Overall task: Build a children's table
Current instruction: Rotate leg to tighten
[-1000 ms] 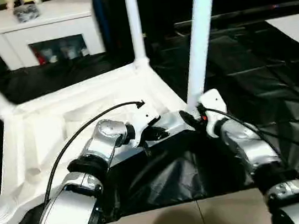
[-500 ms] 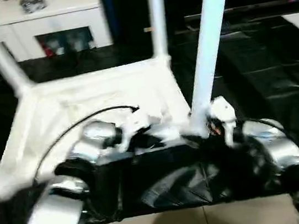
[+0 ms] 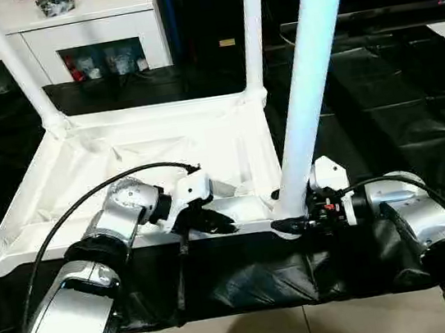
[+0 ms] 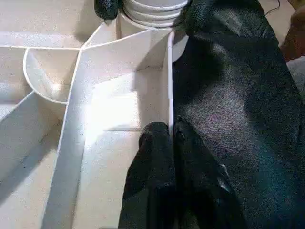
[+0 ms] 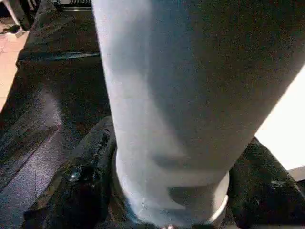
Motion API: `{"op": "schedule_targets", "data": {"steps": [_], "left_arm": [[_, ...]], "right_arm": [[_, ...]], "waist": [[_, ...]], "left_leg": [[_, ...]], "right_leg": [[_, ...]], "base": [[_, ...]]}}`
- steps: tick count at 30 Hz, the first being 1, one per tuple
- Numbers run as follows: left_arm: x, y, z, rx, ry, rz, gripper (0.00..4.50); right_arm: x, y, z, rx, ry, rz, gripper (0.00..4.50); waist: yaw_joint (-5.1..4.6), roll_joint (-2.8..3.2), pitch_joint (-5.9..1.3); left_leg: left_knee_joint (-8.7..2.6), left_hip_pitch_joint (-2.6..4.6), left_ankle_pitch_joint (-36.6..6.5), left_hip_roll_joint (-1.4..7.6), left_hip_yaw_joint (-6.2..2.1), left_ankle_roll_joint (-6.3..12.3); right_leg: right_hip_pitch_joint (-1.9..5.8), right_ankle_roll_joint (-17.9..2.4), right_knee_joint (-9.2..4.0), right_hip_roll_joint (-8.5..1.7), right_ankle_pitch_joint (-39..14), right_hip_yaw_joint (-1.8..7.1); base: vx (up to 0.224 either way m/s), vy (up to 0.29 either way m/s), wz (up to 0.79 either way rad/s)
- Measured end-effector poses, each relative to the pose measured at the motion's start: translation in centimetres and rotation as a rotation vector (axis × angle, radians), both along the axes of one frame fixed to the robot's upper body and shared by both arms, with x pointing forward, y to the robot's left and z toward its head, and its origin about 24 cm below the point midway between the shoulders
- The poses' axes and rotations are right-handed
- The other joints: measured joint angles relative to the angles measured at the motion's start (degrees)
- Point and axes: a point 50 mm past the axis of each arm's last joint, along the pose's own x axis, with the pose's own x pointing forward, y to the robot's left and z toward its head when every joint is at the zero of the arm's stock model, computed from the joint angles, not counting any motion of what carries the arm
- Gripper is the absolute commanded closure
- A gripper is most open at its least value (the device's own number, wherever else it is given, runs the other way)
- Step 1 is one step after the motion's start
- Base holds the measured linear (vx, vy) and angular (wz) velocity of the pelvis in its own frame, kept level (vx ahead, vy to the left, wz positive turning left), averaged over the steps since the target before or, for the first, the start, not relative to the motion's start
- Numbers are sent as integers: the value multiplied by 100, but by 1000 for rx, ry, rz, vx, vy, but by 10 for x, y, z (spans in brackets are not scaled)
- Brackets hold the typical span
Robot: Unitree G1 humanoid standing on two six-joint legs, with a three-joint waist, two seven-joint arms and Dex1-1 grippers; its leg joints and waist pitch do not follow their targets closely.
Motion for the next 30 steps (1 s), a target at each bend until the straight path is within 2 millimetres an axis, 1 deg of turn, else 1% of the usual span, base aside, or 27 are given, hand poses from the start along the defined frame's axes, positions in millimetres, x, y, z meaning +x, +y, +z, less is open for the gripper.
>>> {"op": "schedule_targets", "data": {"steps": [5, 8, 10, 12, 13, 14, 16, 18, 22, 23, 24, 26, 27, 28, 29, 30], "left_arm": [[0, 0, 0, -8, 5, 6, 450], [2, -2, -1, -13, -5, 38, 450], [5, -7, -2, -11, -23, 95, 450], [11, -15, -1, -3, -54, 180, 450], [13, -18, -2, -2, -61, 201, 450], [13, -23, -3, -6, -63, 226, 450], [16, -36, -5, -18, -81, 286, 450], [16, -47, -6, -32, -84, 327, 450], [17, -57, -8, -42, -94, 380, 450], [17, -58, -8, -43, -97, 386, 450], [17, -60, -8, -45, -98, 386, 450], [17, -61, -7, -50, -100, 377, 450], [16, -62, -7, -53, -101, 370, 450], [16, -62, -6, -55, -101, 363, 450], [16, -62, -6, -57, -102, 352, 450], [15, -63, -5, -62, -105, 337, 450]], "right_arm": [[0, 1, -1, 8, 3, -5, 178], [1, 3, -4, 32, -6, -68, 180], [6, 6, -6, 45, -25, -180, 180], [13, 10, -12, 70, -47, -364, 180], [15, 11, -14, 80, -54, -420, 180], [18, 12, -15, 92, -60, -490, 180], [25, 15, -18, 117, -62, -659, 180], [31, 17, -18, 114, -71, -768, 180], [39, 25, -19, 110, -90, -901, 180], [39, 26, -19, 106, -96, -915, 125], [40, 26, -18, 97, -116, -920, 125], [40, 25, -17, 80, -144, -910, 104], [40, 25, -17, 76, -152, -902, 82], [40, 23, -16, 74, -157, -891, 82], [40, 21, -15, 76, -157, -870, 66], [40, 16, -13, 80, -151, -828, 66]], "waist": [[0, 0, 0], [-2, 0, 0], [-11, 0, -1], [-35, -1, -1], [-48, 0, -2], [-65, 4, -5], [-130, 3, -8], [-167, 10, -14], [-196, 38, -36], [-199, 47, -41], [-197, 51, -42], [-185, 51, -41], [-178, 52, -41], [-172, 52, -41], [-163, 52, -41], [-150, 51, -40]], "left_leg": [[0, 1, 0, 0, 0, 0], [3, 6, 1, 0, 0, 0], [4, 15, 2, -1, 0, 0], [7, 20, 3, -5, 1, -2], [7, 22, 3, -8, 1, -2], [7, 27, 3, -9, 1, -2], [12, 32, 3, -13, 0, -2], [14, 34, 2, -16, 0, -2], [13, 38, 2, -15, -4, -2], [12, 38, 2, -15, -4, -2], [11, 36, 2, -15, -4, -2], [10, 24, 2, -15, -6, -2], [10, 17, 2, -15, -6, -2], [10, 14, 2, -15, -6, -2], [10, 9, 1, -16, -6, -2], [8, -1, -1, -18, -6, -1]], "right_leg": [[0, 0, 1, 0, 0, 0], [3, -1, 5, 0, 1, 2], [8, -11, 4, 0, 7, 6], [10, -13, 2, -1, 8, 12], [12, -11, -3, -3, 7, 14], [18, -9, -5, -3, 6, 16], [25, -7, -9, -5, 4, 19], [28, 7, -11, -7, -4, 19], [29, 19, -11, -6, -11, 14], [28, 22, -11, -6, -13, 14], [28, 26, -11, -6, -16, 14], [22, 29, -11, -6, -17, 12], [20, 24, -11, -6, -14, 12], [20, 4, -12, -6, -2, 12], [20, 3, -12, -8, -1, 11], [18, 3, -16, -11, -2, 9]], "base": [[0, 0, 0], [0, 0, 0], [0, 0, 0], [0, 0, 0], [0, 0, 0], [0, 0, 0], [0, 0, 0], [0, 0, 0], [0, 0, 0], [0, 0, 0], [0, 0, 0], [0, 0, 0], [0, 0, 0], [0, 0, 0], [0, 0, 0], [0, 0, 0]]}}
